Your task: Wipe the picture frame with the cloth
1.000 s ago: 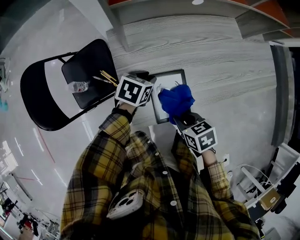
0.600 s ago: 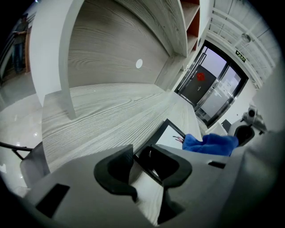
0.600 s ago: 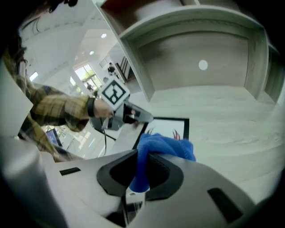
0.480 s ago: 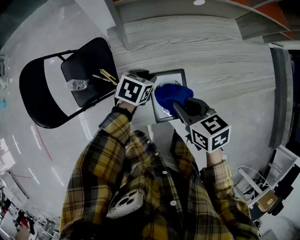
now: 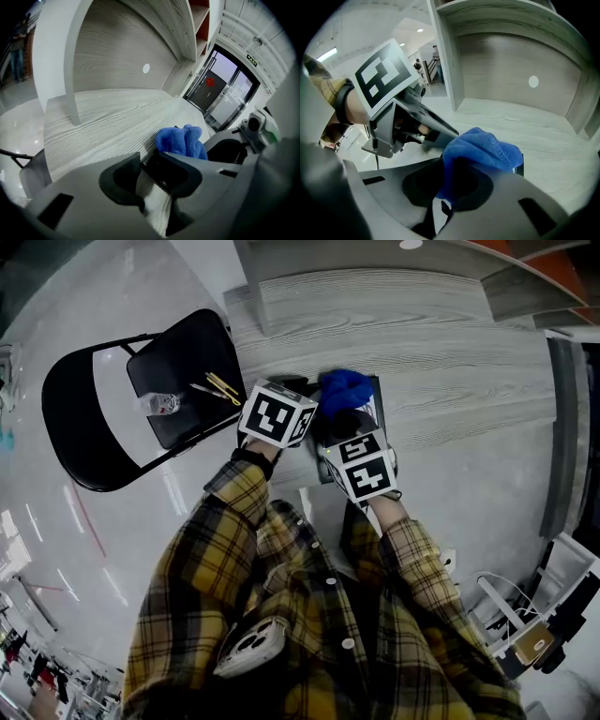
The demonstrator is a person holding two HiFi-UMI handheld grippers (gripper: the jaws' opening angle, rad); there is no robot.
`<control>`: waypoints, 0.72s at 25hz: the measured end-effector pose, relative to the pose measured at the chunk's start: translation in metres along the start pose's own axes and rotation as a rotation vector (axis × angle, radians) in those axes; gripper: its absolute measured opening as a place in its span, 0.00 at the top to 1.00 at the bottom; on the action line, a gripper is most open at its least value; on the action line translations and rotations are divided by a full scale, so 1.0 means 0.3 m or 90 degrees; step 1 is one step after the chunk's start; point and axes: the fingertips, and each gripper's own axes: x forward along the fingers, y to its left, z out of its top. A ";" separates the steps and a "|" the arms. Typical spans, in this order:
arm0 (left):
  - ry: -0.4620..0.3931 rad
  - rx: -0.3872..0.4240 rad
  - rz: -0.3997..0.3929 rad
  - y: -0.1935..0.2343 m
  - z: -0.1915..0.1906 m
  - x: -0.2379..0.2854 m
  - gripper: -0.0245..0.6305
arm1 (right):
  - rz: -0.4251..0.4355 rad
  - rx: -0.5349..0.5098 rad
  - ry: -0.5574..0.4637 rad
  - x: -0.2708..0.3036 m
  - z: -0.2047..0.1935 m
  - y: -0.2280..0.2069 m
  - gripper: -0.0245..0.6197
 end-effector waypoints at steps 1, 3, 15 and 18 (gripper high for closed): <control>0.001 -0.002 0.001 0.001 -0.003 0.000 0.77 | 0.005 0.005 0.001 -0.003 -0.008 0.011 0.89; 0.001 -0.004 0.003 0.000 -0.004 0.000 0.77 | 0.022 0.009 0.016 -0.015 -0.029 0.031 0.89; 0.004 -0.006 0.000 0.009 -0.007 0.007 0.77 | 0.125 0.014 0.106 -0.131 -0.258 0.171 0.89; 0.004 -0.005 0.000 0.002 -0.003 0.006 0.77 | 0.149 0.022 0.123 -0.170 -0.293 0.200 0.89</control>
